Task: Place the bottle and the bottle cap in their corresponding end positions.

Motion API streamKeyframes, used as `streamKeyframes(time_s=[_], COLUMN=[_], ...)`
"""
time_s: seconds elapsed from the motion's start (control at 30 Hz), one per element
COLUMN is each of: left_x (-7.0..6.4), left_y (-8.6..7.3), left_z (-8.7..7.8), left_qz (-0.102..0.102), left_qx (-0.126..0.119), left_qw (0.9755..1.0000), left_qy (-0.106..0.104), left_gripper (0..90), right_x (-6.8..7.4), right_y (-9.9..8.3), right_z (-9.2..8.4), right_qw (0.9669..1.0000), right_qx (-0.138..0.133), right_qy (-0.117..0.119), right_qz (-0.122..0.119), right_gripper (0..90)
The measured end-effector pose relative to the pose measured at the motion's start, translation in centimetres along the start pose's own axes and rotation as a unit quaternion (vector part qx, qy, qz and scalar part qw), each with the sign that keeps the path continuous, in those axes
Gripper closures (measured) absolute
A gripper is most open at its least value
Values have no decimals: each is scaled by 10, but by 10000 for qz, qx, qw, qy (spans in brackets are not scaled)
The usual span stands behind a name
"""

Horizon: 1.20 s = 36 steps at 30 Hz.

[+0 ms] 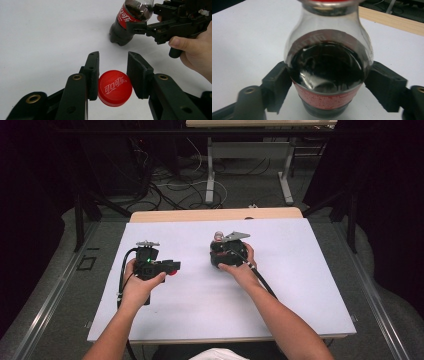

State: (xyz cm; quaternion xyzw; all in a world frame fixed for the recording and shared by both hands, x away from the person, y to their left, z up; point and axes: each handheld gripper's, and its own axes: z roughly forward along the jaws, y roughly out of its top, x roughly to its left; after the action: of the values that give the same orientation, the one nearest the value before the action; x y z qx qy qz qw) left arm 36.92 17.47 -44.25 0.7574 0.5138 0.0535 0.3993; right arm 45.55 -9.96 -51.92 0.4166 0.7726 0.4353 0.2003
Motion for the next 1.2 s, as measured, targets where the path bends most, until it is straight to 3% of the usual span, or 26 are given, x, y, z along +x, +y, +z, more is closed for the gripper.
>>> streamKeyframes(time_s=[0.17,0.33,0.47,0.7,0.73,0.8,0.83,1.1,1.2], left_x=[0,-2,-5,-16,-18,-21,-22,-36,-45], left_y=[1,1,1,-2,-2,-3,-3,-4,-5], left_z=[2,8,15,36,39,44,47,70,85], left_qz=[5,14,42,149,159,196,231,359,515], left_qx=[40,58,128,216,237,261,262,358,399], left_qw=[10000,10000,9999,9996,9996,9994,9993,9985,9974], left_qy=[-12,-13,-37,-84,-83,-102,-125,-202,-310], left_gripper=[633,633,633,633,633,633,633,633,633], right_x=[-5,-5,-5,-7,-7,-10,-10,-13,-14], right_y=[-2,-3,-4,-9,-9,-11,-11,-19,-22], right_z=[-1,-8,-14,-24,-26,-29,-31,-51,-60], right_qw=[9996,9991,9982,9969,9957,9959,9955,9955,9961], right_qx=[200,407,582,772,899,894,912,886,808], right_qy=[19,-15,-1,-18,-112,-104,-160,-275,-258], right_qz=[201,110,153,166,203,119,217,170,231], right_gripper=[147,113,5,0,0,0,0,0,0])
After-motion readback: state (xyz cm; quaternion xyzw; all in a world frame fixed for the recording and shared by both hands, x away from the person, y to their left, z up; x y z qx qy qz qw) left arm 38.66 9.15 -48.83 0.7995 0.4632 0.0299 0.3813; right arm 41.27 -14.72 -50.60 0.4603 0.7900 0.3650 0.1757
